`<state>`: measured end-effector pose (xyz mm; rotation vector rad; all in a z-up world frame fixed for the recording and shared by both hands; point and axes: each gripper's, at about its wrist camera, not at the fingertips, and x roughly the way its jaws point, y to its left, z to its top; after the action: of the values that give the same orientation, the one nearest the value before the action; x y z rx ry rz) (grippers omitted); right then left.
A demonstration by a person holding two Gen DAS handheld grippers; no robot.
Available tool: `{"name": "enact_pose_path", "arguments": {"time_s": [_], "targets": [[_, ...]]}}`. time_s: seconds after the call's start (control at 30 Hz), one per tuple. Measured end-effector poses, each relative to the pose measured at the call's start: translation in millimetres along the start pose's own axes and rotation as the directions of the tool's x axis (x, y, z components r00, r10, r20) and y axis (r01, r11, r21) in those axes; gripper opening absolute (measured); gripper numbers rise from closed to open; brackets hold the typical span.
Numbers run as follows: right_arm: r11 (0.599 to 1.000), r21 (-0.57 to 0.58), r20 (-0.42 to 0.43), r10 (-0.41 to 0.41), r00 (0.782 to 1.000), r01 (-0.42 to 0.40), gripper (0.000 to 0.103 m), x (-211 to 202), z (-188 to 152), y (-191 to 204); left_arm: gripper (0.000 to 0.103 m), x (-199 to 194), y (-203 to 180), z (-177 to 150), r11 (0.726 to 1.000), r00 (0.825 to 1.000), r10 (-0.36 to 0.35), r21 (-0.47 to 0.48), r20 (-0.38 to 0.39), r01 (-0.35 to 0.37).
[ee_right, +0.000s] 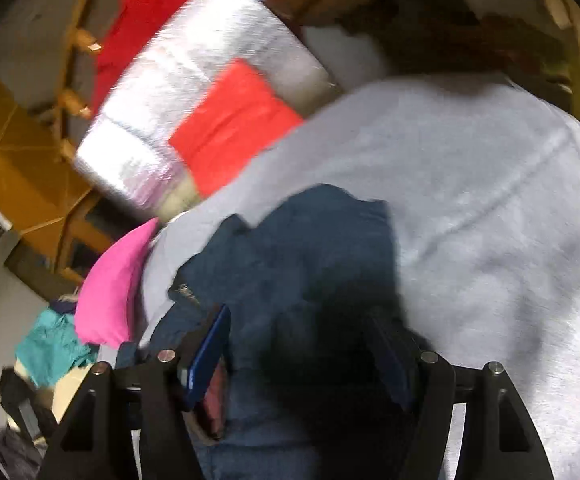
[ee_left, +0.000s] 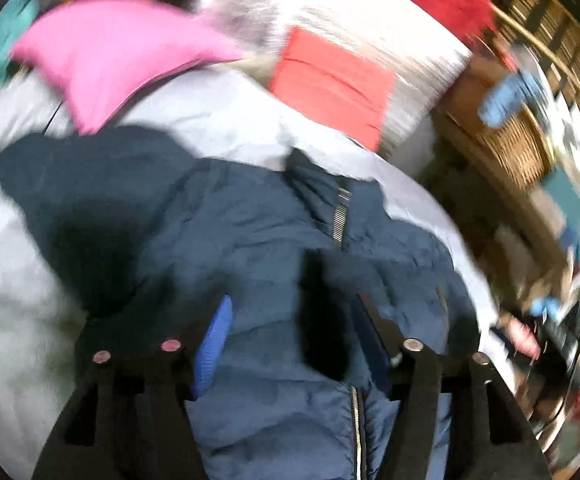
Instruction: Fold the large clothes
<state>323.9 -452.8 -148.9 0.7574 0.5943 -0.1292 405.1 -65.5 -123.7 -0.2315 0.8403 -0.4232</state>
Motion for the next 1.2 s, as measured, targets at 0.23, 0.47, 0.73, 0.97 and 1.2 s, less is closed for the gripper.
{"name": "enact_pose_path", "arguments": {"time_s": [0.23, 0.47, 0.73, 0.97, 1.2], "targets": [[0.992, 0.074, -0.066, -0.097, 0.993, 0.102, 0.073, 17, -6, -15, 0.085, 22, -92, -22, 0.972, 0.999, -0.033, 0.234, -0.028, 0.038], [0.982, 0.156, -0.088, -0.094, 0.992, 0.107, 0.073, 15, -1, -37, 0.086, 76, -128, -35, 0.953, 0.991, 0.106, 0.293, -0.078, -0.079], [0.984, 0.143, -0.104, -0.092, 0.990, 0.106, 0.073, 17, -1, -38, 0.026, 84, -98, -26, 0.988, 0.994, 0.020, 0.153, -0.104, -0.004], [0.983, 0.145, -0.101, -0.100, 0.990, 0.114, 0.073, 17, -2, -39, 0.024, 38, -47, 1, 0.993, 0.991, -0.102, 0.047, -0.087, 0.107], [0.986, 0.068, -0.076, -0.148, 0.986, 0.154, 0.075, 17, -5, -23, 0.079, 13, 11, 5, 1.000, 0.997, -0.022, -0.005, -0.068, 0.022]]}}
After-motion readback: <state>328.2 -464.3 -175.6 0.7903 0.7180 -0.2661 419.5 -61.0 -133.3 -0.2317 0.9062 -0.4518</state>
